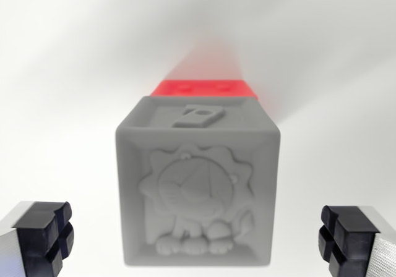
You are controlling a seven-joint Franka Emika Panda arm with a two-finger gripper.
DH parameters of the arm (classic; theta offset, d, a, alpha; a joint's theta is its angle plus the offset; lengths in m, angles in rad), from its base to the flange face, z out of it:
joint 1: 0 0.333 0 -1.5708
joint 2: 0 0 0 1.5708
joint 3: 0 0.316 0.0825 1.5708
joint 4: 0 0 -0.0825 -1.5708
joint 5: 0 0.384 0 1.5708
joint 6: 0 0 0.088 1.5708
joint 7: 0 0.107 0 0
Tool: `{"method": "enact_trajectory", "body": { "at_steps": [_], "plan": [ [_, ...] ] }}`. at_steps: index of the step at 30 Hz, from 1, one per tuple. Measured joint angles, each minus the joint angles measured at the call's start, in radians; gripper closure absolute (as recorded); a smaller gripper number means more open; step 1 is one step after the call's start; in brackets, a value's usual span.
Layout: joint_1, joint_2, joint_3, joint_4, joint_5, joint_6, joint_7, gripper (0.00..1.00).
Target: Destack cube
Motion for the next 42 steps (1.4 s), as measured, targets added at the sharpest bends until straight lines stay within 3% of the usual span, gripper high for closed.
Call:
{"method": "enact_trajectory", "body": {
  "at_steps": [10, 21, 22, 42],
  "plan": [
    [0.006, 0.058, -0.009, 0.003, -0.01, 0.055, 0.007, 0.0],
    [0.013, 0.087, -0.016, 0.007, -0.012, 0.082, 0.009, 0.0],
    [0.013, 0.088, -0.016, 0.007, -0.012, 0.083, 0.009, 1.0],
    [0.014, 0.088, -0.017, 0.008, -0.012, 0.083, 0.009, 1.0]
  ]
}}
